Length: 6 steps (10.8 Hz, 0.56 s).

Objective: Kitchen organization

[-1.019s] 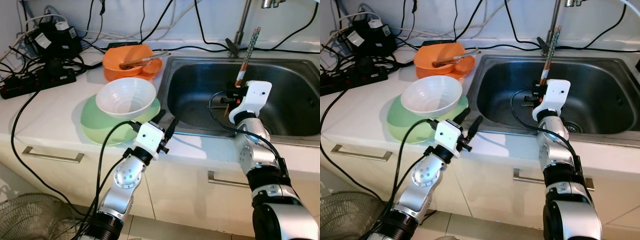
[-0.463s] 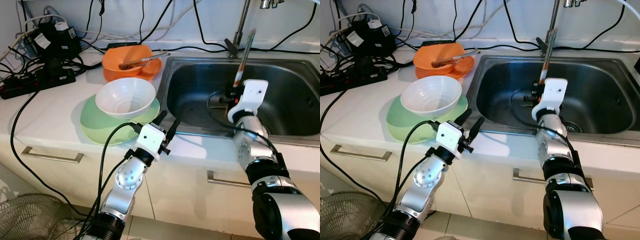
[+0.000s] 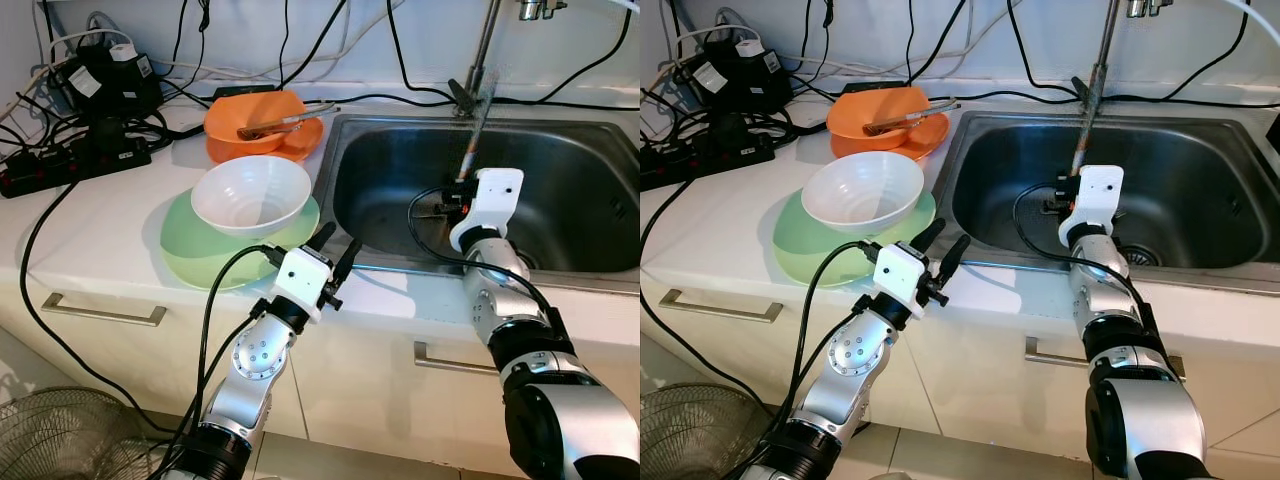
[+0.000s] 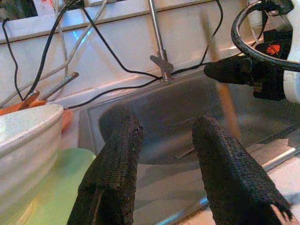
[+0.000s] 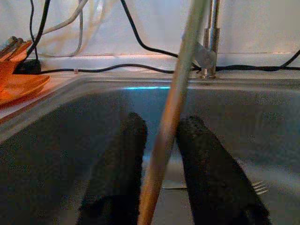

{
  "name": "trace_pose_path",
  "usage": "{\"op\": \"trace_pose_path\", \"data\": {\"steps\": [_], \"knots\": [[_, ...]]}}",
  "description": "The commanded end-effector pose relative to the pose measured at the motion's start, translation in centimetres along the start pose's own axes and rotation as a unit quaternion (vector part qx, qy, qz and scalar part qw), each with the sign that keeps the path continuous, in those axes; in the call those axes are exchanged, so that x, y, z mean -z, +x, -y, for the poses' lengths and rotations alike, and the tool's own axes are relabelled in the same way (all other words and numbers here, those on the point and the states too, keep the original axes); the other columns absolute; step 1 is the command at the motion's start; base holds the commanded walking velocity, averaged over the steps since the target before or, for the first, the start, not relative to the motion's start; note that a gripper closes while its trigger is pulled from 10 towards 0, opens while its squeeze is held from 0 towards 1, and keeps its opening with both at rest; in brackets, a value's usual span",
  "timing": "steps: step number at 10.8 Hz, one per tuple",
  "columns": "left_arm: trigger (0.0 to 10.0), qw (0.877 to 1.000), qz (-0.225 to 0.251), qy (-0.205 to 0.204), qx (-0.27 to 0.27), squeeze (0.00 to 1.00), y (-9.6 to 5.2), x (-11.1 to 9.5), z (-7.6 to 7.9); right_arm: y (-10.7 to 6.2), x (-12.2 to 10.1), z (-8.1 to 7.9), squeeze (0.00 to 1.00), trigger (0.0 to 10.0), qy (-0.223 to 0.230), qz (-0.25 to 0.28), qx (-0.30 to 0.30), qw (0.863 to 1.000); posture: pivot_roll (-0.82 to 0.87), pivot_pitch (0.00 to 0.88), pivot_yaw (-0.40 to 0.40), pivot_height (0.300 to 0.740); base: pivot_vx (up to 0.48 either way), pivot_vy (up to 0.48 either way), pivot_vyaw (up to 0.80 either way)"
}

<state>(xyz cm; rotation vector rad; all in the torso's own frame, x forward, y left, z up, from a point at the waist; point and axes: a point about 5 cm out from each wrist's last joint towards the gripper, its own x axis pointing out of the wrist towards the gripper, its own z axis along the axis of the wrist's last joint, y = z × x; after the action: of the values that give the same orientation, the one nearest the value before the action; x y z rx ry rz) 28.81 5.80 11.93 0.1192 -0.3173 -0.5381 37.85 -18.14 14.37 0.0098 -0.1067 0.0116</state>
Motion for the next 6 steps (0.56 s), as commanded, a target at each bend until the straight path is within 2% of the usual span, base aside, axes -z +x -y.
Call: {"op": "trace_pose_path", "data": {"steps": [1, 6], "knots": [[10.0, 1.000, -0.003, 0.002, 0.003, 0.00, 0.08, 0.05, -0.19, 0.26, -0.25, -0.55, 0.00, 10.0, -0.002, 0.004, -0.008, 1.000, 0.08, 0.000, 0.057, 0.740, 0.000, 0.000, 0.00], [10.0, 1.000, -0.007, 0.002, 0.005, 0.00, 0.16, 0.15, -0.06, 0.52, -0.97, -0.89, 0.00, 10.0, -0.001, 0.021, -0.012, 1.000, 0.08, 0.000, 0.055, 0.740, 0.000, 0.000, 0.00]]}}
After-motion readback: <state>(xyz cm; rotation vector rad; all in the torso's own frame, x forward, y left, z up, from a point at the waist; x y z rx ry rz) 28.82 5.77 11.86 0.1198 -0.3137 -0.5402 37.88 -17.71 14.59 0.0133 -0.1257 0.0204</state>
